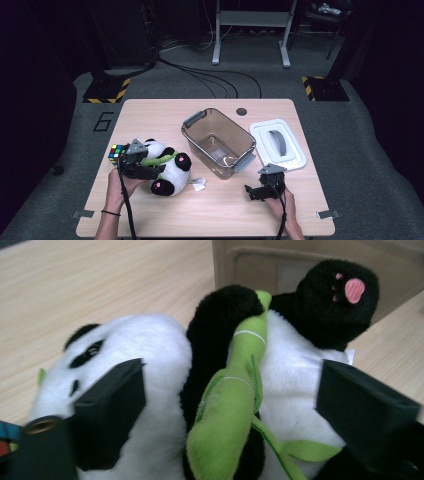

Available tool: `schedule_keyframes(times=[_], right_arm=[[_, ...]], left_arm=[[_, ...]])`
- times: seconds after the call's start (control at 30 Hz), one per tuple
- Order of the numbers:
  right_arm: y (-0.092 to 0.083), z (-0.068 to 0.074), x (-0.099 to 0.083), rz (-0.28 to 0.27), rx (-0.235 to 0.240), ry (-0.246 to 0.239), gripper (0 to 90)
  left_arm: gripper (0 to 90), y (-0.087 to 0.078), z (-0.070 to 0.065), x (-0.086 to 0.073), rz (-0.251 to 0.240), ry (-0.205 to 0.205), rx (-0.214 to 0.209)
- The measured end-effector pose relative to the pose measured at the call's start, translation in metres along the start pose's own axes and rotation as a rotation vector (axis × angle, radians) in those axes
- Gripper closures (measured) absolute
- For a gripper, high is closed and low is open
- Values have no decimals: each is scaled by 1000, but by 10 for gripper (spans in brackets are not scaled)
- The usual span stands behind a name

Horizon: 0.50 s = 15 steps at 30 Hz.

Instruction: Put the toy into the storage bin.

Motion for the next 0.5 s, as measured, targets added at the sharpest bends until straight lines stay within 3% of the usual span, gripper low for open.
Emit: schedule_keyframes(times=[0.07, 0.13, 0.17, 0.37, 0.5], right_arm=[[0, 0, 0, 0, 0, 0, 0], [0, 0, 0, 0, 0, 0, 0], [0, 0, 0, 0, -1, -1, 0], [0, 0, 0, 1, -1, -1, 0], [0, 0, 0, 0, 0, 1, 0]], left_arm=[[341, 6, -3, -4, 16, 3, -32], [402, 8, -4, -5, 10, -8, -32], [444, 8, -5, -6, 1, -29, -54], [705, 5, -3, -7, -24, -22, -59], [736, 2, -3, -7, -45, 11, -61]])
Point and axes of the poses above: each handheld gripper's, and its own axes: y roughly forward along the jaws, x roughly out of its top, z roughly to its left, the point moved 4 cm from there along y, roughly forward along the jaws, and after that the axes turned 8 degrees about x, right-handed, at the moved point
